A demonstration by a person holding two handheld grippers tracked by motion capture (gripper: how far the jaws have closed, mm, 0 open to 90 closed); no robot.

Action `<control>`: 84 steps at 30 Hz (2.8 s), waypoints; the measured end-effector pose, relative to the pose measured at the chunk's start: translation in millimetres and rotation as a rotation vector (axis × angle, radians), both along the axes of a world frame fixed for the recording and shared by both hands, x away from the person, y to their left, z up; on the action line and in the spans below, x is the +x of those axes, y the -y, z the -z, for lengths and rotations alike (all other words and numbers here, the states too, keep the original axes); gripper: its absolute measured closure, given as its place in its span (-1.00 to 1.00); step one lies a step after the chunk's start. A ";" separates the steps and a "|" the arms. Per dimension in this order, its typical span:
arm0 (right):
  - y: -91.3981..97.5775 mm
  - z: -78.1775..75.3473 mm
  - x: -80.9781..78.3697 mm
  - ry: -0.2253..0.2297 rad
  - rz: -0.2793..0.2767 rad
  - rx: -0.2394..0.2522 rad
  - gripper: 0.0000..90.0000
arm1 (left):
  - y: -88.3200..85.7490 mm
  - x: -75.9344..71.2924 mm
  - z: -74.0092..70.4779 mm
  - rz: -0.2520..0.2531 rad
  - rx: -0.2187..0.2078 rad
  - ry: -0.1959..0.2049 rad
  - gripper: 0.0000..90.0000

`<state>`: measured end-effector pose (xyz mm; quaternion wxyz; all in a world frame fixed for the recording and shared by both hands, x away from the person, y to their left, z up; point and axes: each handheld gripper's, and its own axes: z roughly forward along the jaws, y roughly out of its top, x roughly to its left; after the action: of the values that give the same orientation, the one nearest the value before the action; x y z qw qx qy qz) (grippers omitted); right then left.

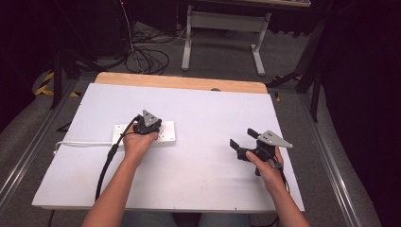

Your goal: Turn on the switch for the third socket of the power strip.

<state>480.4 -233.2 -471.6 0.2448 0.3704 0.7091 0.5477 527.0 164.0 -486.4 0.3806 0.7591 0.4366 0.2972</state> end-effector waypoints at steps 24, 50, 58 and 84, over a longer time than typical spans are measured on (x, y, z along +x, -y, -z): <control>1.2 -3.2 -0.9 0.011 0.008 0.023 -0.75 | 2.3 -0.7 0.5 -0.014 0.009 0.004 1.00; 3.3 -4.9 -4.5 0.012 0.020 0.027 -0.75 | -3.2 -0.8 0.8 -0.051 -0.005 -0.010 0.99; 2.8 -5.5 -5.5 0.016 0.020 0.026 -0.75 | -20.2 -8.5 -8.6 -0.083 -0.146 0.091 0.99; -0.9 -4.4 -6.1 0.012 0.020 0.004 -0.75 | -101.9 -90.4 -26.8 -0.111 -0.267 0.269 0.99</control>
<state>474.3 -232.3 -467.2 0.2535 0.3746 0.7029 0.5490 436.5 265.9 -459.6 0.5159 0.6298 0.4588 0.3559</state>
